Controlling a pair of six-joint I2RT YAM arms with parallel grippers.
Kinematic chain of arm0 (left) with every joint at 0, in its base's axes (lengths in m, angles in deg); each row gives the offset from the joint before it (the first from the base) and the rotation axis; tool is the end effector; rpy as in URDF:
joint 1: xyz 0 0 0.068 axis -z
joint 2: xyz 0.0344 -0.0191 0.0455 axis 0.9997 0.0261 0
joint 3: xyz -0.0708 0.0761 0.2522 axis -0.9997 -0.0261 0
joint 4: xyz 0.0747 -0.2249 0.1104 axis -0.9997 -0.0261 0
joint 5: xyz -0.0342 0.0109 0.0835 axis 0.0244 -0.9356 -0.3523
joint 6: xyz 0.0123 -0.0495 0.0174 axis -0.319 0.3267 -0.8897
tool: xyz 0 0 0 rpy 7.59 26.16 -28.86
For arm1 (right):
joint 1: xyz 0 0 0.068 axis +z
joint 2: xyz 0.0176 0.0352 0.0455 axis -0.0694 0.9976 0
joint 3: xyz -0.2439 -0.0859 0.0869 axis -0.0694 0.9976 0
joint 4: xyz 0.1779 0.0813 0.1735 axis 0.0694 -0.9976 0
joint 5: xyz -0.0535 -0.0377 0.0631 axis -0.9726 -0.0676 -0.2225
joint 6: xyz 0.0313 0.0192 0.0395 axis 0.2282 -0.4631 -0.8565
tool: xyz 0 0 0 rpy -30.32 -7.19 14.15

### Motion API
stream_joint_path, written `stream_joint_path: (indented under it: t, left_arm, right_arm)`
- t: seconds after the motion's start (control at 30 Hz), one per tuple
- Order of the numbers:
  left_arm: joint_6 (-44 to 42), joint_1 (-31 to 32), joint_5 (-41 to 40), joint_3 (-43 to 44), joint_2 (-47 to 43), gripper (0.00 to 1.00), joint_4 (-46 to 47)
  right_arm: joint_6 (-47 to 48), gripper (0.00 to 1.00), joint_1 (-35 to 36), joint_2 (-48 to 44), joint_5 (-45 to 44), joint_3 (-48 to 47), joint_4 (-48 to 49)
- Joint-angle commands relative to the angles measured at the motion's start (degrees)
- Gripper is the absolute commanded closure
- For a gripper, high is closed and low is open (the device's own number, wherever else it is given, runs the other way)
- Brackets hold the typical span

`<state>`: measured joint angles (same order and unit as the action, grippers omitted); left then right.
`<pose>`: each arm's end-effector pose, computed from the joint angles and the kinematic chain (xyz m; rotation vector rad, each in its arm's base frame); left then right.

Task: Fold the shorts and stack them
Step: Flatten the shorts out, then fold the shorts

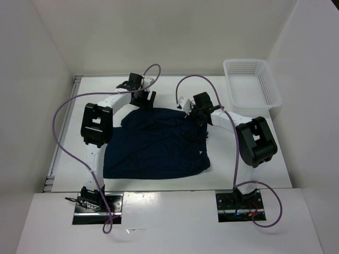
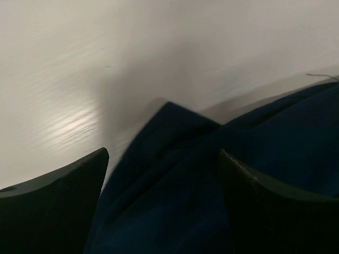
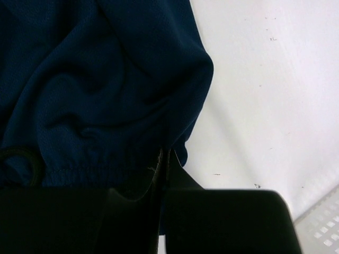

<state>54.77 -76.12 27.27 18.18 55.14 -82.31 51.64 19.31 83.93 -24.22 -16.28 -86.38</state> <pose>0.4874 -0.1129 0.1900 0.3309 2.4259 -0.2934 0.3469 0.1522 0.1819 -1.3213 2.0759 -0.0352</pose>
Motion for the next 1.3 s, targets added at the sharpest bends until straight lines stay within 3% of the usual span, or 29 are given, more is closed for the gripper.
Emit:
stream_joint_path:
  t: [0.0,0.17,0.27,0.3,0.33,0.4,0.47,0.67,0.87,1.0,1.27]
  left_arm:
    - [-0.21,0.97,-2.24,2.10,2.64,0.10,4.45]
    - [-0.21,2.03,-4.79,3.41,6.77,0.16,4.47]
    - [-0.21,2.64,-4.19,2.72,7.82,0.34,3.16]
    - [-0.21,2.65,-3.66,2.71,7.83,0.41,2.19]
    - [-0.21,2.65,-3.65,2.71,7.83,0.61,2.19]
    - [-0.21,2.65,-3.65,2.71,7.83,0.86,1.66]
    - [-0.21,2.65,-4.53,2.71,6.52,1.00,1.66]
    - [-0.21,-1.21,-7.16,12.81,1.43,1.00,2.35]
    - [-0.21,-5.26,-8.75,16.51,-5.87,1.00,1.58]
    - [-0.21,-5.88,-10.86,7.75,-12.90,1.00,1.57]
    - [-0.21,-6.40,-15.77,-21.76,-28.63,1.00,1.57]
  right_arm:
    - [-0.06,1.00,0.44,-2.26,0.87,-0.11,-0.15]
    - [-0.06,1.00,0.44,-2.26,1.40,-0.64,-0.67]
    - [-0.06,1.00,0.44,-2.26,1.40,-0.64,-0.67]
    - [-0.06,1.00,0.44,-2.26,0.79,-0.64,-0.67]
    - [-0.06,1.00,0.44,-2.26,0.78,-0.64,-0.67]
    - [-0.06,1.00,0.44,-2.26,0.17,-0.64,-0.15]
    - [-0.06,1.00,0.44,-2.26,-0.88,-1.34,0.64]
    - [-0.68,1.00,0.44,-0.24,-8.88,-6.35,9.15]
    - [1.43,1.00,0.44,-0.85,-11.08,-7.67,10.66]
    - [2.05,1.00,0.44,-3.39,-8.98,-6.54,8.39]
    - [5.12,1.00,1.49,-9.80,-5.64,0.48,4.69]
